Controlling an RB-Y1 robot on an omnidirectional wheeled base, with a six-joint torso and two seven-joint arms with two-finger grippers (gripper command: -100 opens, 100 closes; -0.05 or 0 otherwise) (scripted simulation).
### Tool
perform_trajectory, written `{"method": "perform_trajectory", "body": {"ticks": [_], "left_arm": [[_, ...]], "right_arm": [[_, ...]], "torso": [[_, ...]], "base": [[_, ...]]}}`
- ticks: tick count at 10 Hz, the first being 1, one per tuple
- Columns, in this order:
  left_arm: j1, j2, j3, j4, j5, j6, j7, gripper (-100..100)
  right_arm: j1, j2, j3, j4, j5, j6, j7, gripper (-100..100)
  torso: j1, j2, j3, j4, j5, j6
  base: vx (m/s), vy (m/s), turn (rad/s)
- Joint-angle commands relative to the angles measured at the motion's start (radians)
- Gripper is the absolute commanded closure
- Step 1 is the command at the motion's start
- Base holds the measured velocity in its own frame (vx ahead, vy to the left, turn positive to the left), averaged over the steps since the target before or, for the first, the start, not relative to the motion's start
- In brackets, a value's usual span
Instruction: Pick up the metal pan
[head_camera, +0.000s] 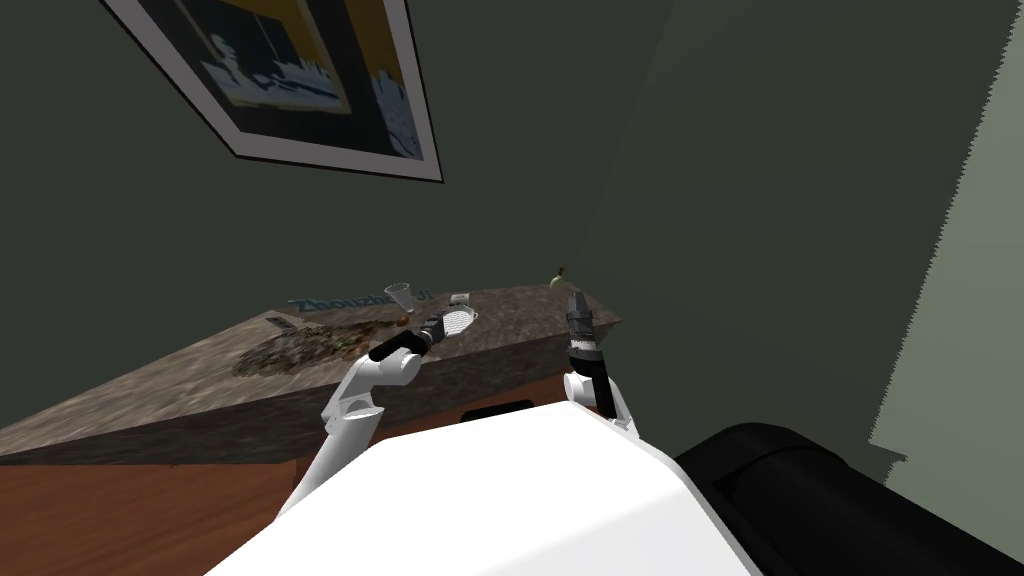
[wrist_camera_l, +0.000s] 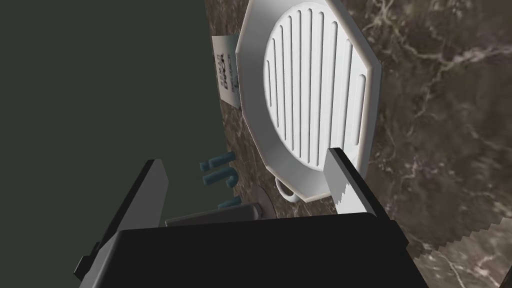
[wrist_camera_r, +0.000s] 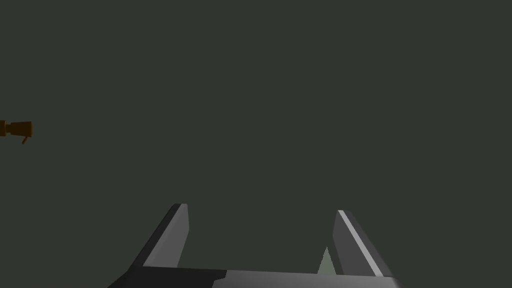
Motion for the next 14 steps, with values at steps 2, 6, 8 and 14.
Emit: {"method": "perform_trajectory", "body": {"ticks": [2, 6, 8, 14], "left_arm": [[-0.004, 0.024, 0.014, 0.026, 0.011, 0.055, 0.022, -100], [-0.009, 0.066, 0.032, 0.084, 0.018, 0.154, 0.066, -100], [-0.002, 0.076, 0.034, 0.11, 0.02, 0.187, 0.079, -100], [-0.012, 0.121, 0.091, 0.212, 0.068, 0.146, 0.06, -100]], "right_arm": [[0.0, 0.0, 0.0, 0.0, 0.0, 0.0, 0.0, 0], [0.0, 0.0, 0.0, 0.0, 0.0, 0.0, 0.0, 0], [0.0, 0.0, 0.0, 0.0, 0.0, 0.0, 0.0, 0], [-0.001, 0.0, 0.0, 0.0, 0.0, 0.0, 0.0, 0]], "torso": [[0.0, 0.0, 0.0, 0.0, 0.0, 0.0], [0.001, 0.002, 0.001, 0.0, 0.0, 0.0], [0.002, 0.002, 0.001, 0.0, 0.0, 0.0], [0.001, 0.01, 0.005, 0.002, 0.0, 0.001]], "base": [[0.047, -0.059, 0.003], [0.033, -0.042, -0.002], [0.033, -0.033, -0.001], [-0.035, -0.026, -0.113]]}}
